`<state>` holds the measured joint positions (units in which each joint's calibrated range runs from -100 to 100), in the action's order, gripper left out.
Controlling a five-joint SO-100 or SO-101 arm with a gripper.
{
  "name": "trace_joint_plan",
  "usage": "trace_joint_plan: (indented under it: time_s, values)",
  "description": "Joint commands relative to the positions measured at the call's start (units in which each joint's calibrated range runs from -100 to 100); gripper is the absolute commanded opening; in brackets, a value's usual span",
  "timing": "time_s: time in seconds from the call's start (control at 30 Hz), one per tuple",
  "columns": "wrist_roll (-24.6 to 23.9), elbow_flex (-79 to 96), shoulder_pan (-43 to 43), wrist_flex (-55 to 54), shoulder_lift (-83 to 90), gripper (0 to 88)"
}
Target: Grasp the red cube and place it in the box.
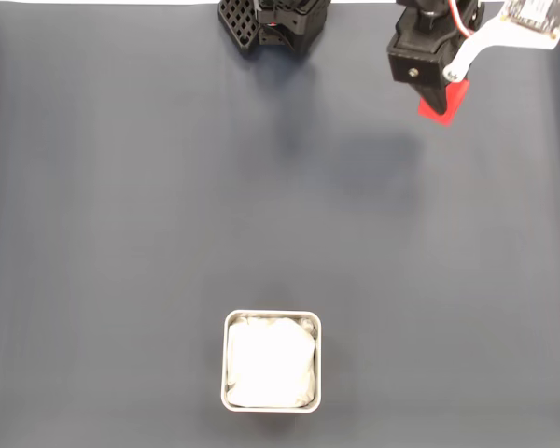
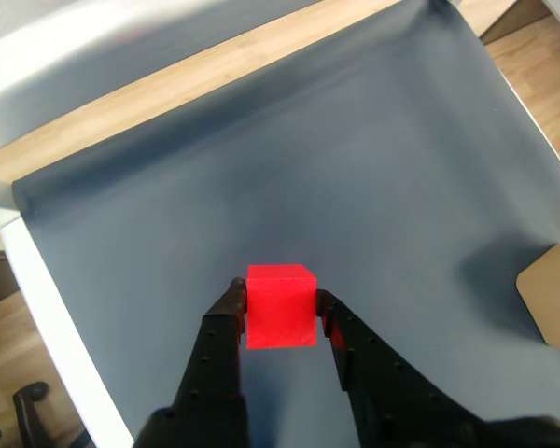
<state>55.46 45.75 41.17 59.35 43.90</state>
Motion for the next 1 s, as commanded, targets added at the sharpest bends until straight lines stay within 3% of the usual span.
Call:
trace_joint_plan:
  time_s: [0.0,0.97]
  values:
    - [-0.5,-4.2,-2.3,-0.8,-0.8,2.5]
    - [-2.6,-26.3,-20.2,-2.6,-16.9,2.2]
